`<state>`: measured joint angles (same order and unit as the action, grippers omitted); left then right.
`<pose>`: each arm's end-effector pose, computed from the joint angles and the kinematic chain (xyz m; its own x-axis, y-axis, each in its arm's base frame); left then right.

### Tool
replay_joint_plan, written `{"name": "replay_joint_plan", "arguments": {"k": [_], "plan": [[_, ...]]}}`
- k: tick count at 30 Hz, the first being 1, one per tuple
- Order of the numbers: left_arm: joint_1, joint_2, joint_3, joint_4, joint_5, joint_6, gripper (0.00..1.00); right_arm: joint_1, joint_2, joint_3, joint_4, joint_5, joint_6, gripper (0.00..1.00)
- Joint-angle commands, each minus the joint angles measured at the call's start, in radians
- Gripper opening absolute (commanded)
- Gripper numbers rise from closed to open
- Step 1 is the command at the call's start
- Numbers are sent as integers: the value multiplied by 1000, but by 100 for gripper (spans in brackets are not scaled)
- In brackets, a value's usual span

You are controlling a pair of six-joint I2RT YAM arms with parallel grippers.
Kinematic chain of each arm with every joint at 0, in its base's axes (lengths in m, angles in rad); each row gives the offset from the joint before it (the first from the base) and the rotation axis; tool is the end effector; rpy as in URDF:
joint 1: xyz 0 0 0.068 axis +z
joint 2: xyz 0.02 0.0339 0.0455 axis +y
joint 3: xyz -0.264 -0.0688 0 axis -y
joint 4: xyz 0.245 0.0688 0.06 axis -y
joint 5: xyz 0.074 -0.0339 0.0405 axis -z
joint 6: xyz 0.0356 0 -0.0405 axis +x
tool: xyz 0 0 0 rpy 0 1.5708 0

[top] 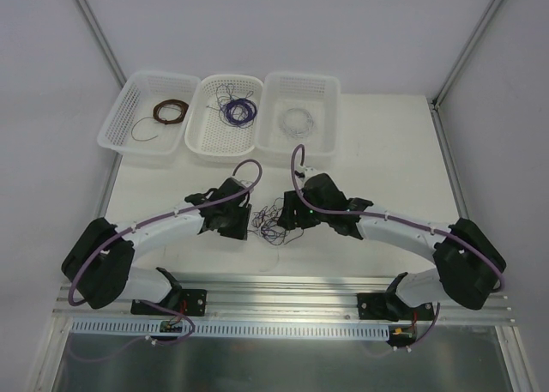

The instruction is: Untangle the cables

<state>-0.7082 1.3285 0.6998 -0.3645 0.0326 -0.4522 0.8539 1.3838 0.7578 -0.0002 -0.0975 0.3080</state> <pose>0.1891 -0.1635 0.1824 -0.8623 0.1635 -0.4792 0.3189 0.9105 -0.2631 0.1901 0.2234 0.2138 -0.6101 -0.2408 -0.7548 -0.6476 0.7004 0.3000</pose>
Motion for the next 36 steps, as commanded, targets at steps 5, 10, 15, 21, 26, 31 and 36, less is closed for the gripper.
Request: {"name": "replay_joint_plan", "arguments": {"k": [5, 10, 15, 21, 26, 31, 36], "plan": [[-22, -18, 30, 22, -26, 9, 1, 11, 60, 51, 49, -27, 17, 63], [-22, -156, 35, -5, -22, 15, 0, 13, 132, 67, 55, -25, 16, 62], [-22, -274, 105, -108, -69, 36, 0, 13, 188, 86, 28, -7, 20, 42], [-20, -385, 251, -235, -163, 63, 0, 13, 251, 117, 5, -5, 37, 14], [-11, -443, 426, -326, -273, 95, 0, -18, 242, 106, -75, 31, 46, 1], [16, -456, 604, -418, -463, 152, 0, -120, 124, 32, -127, 45, 62, 1], [24, -450, 713, -435, -516, 182, 0, -253, 11, -11, -198, 33, 16, 1]]}}
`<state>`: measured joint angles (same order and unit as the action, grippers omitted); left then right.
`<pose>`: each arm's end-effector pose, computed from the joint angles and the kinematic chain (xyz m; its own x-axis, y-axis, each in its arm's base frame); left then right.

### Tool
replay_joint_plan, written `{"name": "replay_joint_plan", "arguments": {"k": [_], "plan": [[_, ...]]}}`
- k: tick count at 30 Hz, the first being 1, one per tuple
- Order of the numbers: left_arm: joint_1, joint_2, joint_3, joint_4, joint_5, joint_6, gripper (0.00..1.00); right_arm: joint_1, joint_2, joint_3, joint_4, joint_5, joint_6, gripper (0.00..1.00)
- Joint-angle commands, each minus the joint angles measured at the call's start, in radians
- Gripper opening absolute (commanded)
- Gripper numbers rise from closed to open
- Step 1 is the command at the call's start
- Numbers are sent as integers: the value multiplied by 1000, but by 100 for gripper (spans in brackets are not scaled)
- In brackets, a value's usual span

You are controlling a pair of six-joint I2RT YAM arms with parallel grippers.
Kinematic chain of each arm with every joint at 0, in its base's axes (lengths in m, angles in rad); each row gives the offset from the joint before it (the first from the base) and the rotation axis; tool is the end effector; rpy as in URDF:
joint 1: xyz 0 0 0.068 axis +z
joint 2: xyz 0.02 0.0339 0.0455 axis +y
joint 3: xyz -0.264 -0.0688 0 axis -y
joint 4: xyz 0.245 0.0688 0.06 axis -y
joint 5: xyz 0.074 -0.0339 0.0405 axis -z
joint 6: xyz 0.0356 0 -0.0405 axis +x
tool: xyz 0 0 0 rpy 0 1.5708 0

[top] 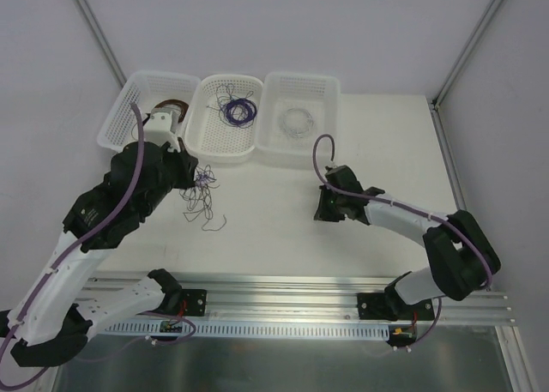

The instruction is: Untangle the cables

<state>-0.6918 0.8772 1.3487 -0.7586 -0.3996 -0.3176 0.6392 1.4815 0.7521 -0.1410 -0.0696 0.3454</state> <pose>0.1202 -0.0816 0.4510 -0.3010 -0.1243 -0.9455 0.2172 0.9565 -0.1948 0.2310 0.1748 0.1742 -0.7911 -0.1672 -0.5884 -0.3860 0.8826 0.2682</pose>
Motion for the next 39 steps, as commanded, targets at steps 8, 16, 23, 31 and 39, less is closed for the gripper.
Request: {"name": "replay_joint_plan", "arguments": {"k": [8, 16, 23, 31, 39], "plan": [[8, 150, 147, -30, 260, -3, 0, 95, -208, 78, 33, -91, -126, 37], [-3, 206, 118, 79, 458, -77, 0, 175, -244, 16, 361, -160, -192, 82], [-20, 203, -72, 221, 551, -152, 0, 194, -121, 9, 489, -159, -230, 94], [-95, 232, -56, 282, 551, -166, 0, 206, 72, 76, 675, -298, -186, 89], [-95, 215, -85, 283, 493, -161, 0, 238, 183, 92, 738, -386, -157, 88]]}}
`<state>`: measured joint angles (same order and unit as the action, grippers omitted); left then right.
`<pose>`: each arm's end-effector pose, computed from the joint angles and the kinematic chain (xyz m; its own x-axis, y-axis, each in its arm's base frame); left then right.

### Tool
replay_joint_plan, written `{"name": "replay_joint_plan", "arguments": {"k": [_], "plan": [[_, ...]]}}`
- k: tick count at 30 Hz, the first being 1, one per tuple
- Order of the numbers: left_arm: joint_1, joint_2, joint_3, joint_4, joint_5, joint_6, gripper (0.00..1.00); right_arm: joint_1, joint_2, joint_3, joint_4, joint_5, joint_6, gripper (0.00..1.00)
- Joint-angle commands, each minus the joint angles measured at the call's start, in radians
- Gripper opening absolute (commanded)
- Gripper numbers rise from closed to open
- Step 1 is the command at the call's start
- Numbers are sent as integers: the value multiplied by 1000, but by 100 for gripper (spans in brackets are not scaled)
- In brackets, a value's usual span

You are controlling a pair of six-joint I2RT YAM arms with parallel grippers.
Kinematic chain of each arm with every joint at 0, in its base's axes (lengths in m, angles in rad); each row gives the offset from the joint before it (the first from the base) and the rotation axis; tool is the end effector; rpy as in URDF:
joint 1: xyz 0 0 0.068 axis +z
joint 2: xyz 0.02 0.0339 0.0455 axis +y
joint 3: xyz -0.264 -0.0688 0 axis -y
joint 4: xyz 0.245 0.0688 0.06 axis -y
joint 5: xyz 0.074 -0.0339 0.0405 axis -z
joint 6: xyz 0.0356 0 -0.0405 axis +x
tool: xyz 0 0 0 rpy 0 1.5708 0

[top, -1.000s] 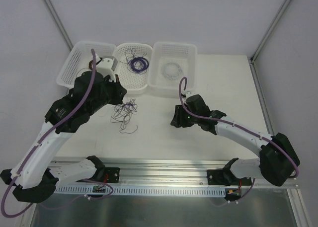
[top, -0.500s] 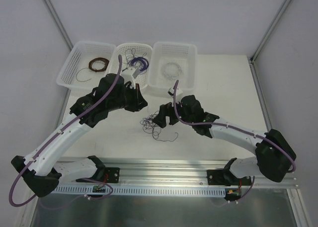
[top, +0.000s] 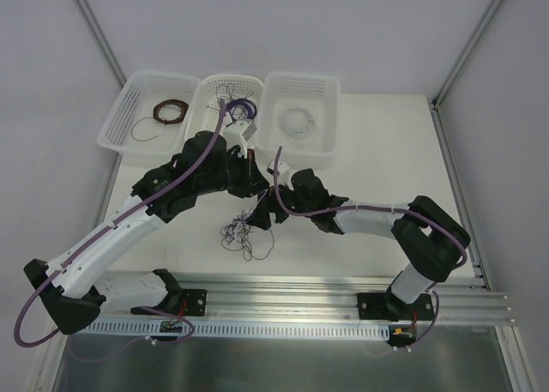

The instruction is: Untangle the cables

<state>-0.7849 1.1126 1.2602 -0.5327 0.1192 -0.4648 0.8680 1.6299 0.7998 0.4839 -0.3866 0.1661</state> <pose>0.1654 -0.1713 0.4046 -0.5871 -0.0426 -0.8084 0.5779 0.6773 -0.4553 0.2133 0.2726 0.2004 -0.3711 -0.2011 -0.9066 -0.8868 0.3663 0.2817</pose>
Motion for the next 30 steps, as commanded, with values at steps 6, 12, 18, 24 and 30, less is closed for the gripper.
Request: {"name": "replay_joint_plan", "arguments": {"k": [6, 12, 18, 24, 30], "plan": [[-2, -40, 19, 60, -64, 2, 0, 22, 116, 52, 192, -132, 91, 82], [-2, -82, 18, 63, -138, 12, 0, 23, 176, 42, 328, -205, 170, 79], [-4, -82, 18, 79, -121, 0, 0, 23, 182, 53, 329, -186, 170, 57], [-2, -118, 45, 77, -198, 37, 0, -1, 124, 10, 234, -126, 118, 6], [19, -183, 140, -16, -507, 146, 0, -121, -57, -97, 7, -46, 64, 1]]}}
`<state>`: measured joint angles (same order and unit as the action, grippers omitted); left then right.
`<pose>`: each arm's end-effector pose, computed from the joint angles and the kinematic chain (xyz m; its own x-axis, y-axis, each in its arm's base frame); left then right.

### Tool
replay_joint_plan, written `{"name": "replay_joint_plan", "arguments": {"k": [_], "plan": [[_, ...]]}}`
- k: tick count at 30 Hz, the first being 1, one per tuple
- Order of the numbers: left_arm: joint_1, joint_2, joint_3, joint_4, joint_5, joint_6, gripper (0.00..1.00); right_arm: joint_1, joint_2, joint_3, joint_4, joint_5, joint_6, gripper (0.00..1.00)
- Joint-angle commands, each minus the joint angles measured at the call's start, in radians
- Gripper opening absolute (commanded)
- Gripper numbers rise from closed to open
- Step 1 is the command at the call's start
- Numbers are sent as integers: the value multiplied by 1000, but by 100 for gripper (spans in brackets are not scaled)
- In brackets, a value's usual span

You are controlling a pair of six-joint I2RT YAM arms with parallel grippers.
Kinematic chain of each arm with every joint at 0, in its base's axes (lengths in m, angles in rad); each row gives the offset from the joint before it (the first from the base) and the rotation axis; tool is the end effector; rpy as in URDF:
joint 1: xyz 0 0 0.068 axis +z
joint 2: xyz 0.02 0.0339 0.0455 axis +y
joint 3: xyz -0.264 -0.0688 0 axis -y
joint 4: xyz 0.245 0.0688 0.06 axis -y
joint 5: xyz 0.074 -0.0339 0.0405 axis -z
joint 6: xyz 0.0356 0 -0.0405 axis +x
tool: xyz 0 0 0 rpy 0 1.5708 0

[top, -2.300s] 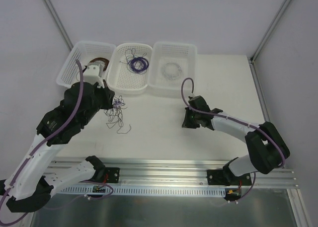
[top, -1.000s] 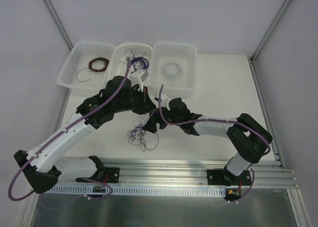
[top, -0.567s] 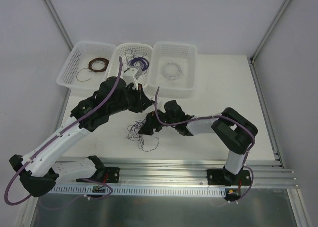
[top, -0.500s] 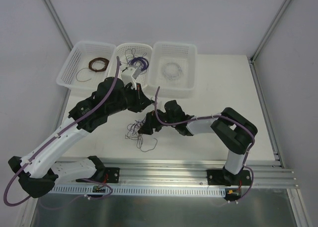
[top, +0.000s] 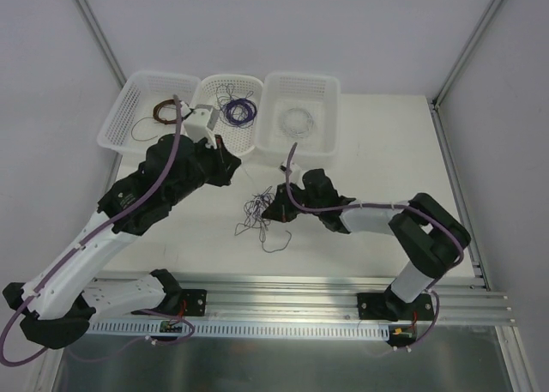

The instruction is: Untangle the cables

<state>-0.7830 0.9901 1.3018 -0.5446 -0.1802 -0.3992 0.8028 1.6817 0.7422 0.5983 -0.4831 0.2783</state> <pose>0.1435 -0.1338 0.4413 -0.3724 -0.1688 -0.9126 0.4619 0.8191 -0.3401 0.2255 0.2573 0.1782 -0.4821 -0.1489 -0.8634 -0.8410 0.3549 0.4083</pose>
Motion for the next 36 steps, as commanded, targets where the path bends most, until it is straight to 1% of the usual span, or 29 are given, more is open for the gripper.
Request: {"name": "replay_joint_plan", "arguments": {"k": [1, 2, 3, 4, 5, 6, 7, 9, 11, 12, 13, 15, 17, 19, 22, 23, 24, 25, 27, 29, 30, 32, 33, 36], "plan": [[27, -62, 111, -14, -296, 94, 0, -92, -143, -56, -158, 57, -54, 1], [57, -68, 120, -35, -327, 114, 0, -109, -201, -64, -204, 69, -59, 1], [80, -71, 134, -41, -352, 120, 0, -125, -233, -64, -316, 83, -91, 1], [106, -74, 136, -47, -363, 125, 0, -145, -261, -63, -375, 101, -112, 1], [175, -74, 136, -51, -351, 126, 0, -152, -289, -60, -437, 166, -135, 1], [210, -76, 133, -60, -335, 125, 0, -158, -341, -52, -498, 204, -152, 1], [247, -76, 131, -64, -323, 120, 0, -181, -358, -43, -593, 234, -177, 1], [312, -71, 123, -75, -300, 112, 0, -212, -419, -46, -714, 281, -192, 1], [333, -67, 113, -83, -297, 106, 0, -264, -462, -49, -778, 316, -205, 1], [350, -65, 97, -83, -300, 105, 0, -280, -503, -47, -842, 328, -215, 1], [360, -65, 87, -87, -303, 105, 0, -316, -525, -46, -871, 356, -226, 1], [386, -62, 47, -97, -301, 88, 0, -350, -565, -41, -946, 367, -241, 1], [428, -64, 13, -106, -288, 60, 0, -405, -620, -27, -988, 359, -258, 1], [467, -67, -51, -107, -268, 42, 0, -454, -667, -7, -1063, 348, -264, 1], [508, -68, -151, -112, -226, 2, 0, -487, -718, 54, -1156, 345, -272, 1], [534, -68, -179, -112, -222, -15, 0, -491, -750, 72, -1178, 359, -274, 1], [550, -65, -229, -114, -217, -21, 0, -497, -763, 91, -1225, 371, -309, 1], [567, -65, -255, -114, -208, -29, 0, -510, -775, 135, -1250, 408, -315, 1], [634, -64, -323, -114, -194, -44, 0, -527, -800, 180, -1317, 440, -333, 1], [691, -62, -358, -114, -167, -44, 0, -557, -812, 233, -1354, 472, -344, 1], [744, -62, -387, -114, -157, -44, 0, -568, -824, 249, -1385, 475, -346, 1], [777, -64, -412, -112, -139, -40, 0, -596, -838, 291, -1408, 518, -337, 1], [830, -64, -429, -114, -133, -40, 0, -602, -849, 304, -1423, 514, -334, 1], [873, -64, -455, -112, -108, -44, 0, -613, -860, 353, -1430, 505, -318, 2]]}}
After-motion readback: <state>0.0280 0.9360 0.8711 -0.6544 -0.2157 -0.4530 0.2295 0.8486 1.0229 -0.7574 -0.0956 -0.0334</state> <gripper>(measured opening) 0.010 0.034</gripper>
